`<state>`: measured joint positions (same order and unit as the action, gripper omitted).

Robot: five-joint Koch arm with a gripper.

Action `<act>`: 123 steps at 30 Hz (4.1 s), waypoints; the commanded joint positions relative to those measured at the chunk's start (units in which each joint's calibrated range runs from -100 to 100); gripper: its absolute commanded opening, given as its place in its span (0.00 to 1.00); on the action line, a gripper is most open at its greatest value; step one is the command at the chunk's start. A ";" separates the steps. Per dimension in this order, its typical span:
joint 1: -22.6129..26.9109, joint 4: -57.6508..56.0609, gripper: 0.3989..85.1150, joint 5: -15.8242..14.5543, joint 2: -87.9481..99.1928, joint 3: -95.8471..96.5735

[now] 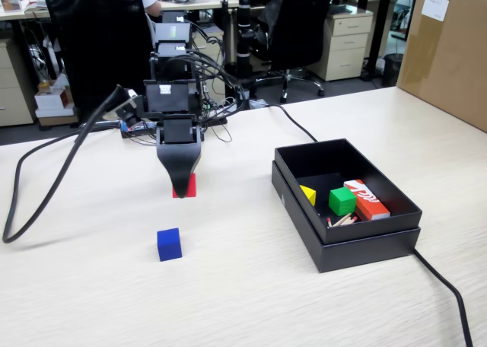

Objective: Put the red cube on top of the blue cube

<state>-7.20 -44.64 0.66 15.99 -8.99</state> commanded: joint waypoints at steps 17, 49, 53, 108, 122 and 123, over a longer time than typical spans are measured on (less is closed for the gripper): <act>-2.83 7.36 0.01 2.15 -7.67 -1.89; -2.00 9.69 0.01 1.37 -10.19 0.29; -2.15 9.69 0.01 1.42 -9.27 1.92; -0.54 8.22 0.56 1.56 -2.73 8.18; 3.42 7.10 0.56 -0.44 7.25 13.16; 3.81 7.10 0.56 -0.68 8.05 13.80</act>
<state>-4.42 -36.97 0.46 18.32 5.98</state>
